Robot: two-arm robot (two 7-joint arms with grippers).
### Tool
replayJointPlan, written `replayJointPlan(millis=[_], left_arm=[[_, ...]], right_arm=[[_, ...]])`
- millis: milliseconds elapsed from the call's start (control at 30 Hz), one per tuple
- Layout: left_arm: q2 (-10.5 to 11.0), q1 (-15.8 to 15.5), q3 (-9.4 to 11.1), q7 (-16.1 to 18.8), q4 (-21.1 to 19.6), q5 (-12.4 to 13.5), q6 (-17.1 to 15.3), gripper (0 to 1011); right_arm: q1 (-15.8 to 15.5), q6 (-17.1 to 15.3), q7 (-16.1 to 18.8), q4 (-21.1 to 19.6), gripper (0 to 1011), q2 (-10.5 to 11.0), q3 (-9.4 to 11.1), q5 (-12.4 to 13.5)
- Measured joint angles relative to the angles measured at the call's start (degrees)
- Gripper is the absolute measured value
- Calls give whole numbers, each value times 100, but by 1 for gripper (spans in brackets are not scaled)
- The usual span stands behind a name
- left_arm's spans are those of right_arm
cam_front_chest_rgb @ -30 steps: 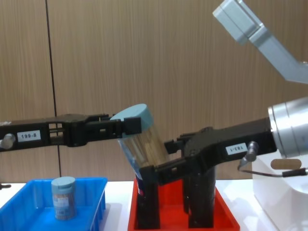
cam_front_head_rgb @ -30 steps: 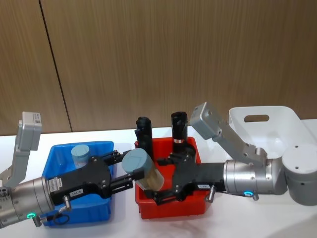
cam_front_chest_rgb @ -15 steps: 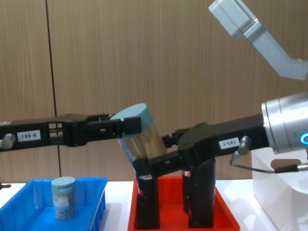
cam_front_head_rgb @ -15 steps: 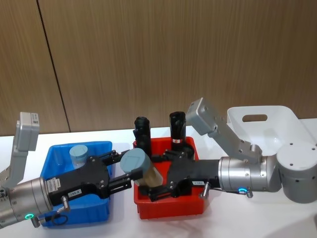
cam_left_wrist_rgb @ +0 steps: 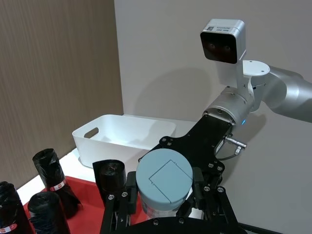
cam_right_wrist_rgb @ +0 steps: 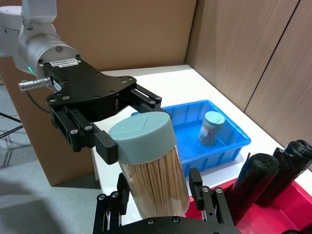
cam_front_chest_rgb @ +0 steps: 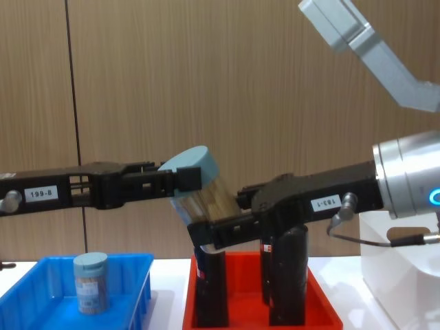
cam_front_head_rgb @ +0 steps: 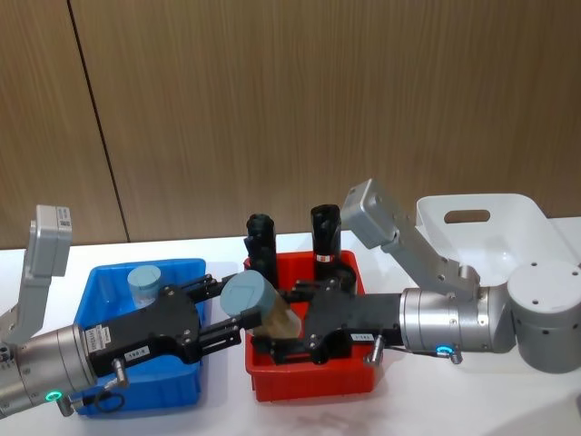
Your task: Pick the cotton swabs from the blue box and place them into the white box.
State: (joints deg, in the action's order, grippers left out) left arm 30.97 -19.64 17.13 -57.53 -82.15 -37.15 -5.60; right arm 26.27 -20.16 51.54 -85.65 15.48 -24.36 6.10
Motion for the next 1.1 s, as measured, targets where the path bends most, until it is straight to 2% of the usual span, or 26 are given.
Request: replayJointPlan(millis=[100,167,200,367,533,900,1100], left_arm=[[0,0,1,-2,0,0,-1,668],[0,0,1,-4,0,1,-3,710],[0,0,2,-8,0,1,-4,726],[0,0,2,-9,0,2,-5,889],[0,1,2,-9,0,1,-5,996],[1,0,1,-9,0,0,-3,1004],[0,0,0,-9,0,0,-1,1004]], right_arm=[[0,2,14,-12,746,11,-11,23],[-1,5,25,-20,732,19,-19,32],[-1,5,26,-22,694,21,-21,34],[-1,5,29,-38,667,39,-39,59],[1,5,30,-45,660,54,-52,81],[3,12,-52,-49,659,125,-34,207],[-27,48,-179,-58,659,236,56,352]])
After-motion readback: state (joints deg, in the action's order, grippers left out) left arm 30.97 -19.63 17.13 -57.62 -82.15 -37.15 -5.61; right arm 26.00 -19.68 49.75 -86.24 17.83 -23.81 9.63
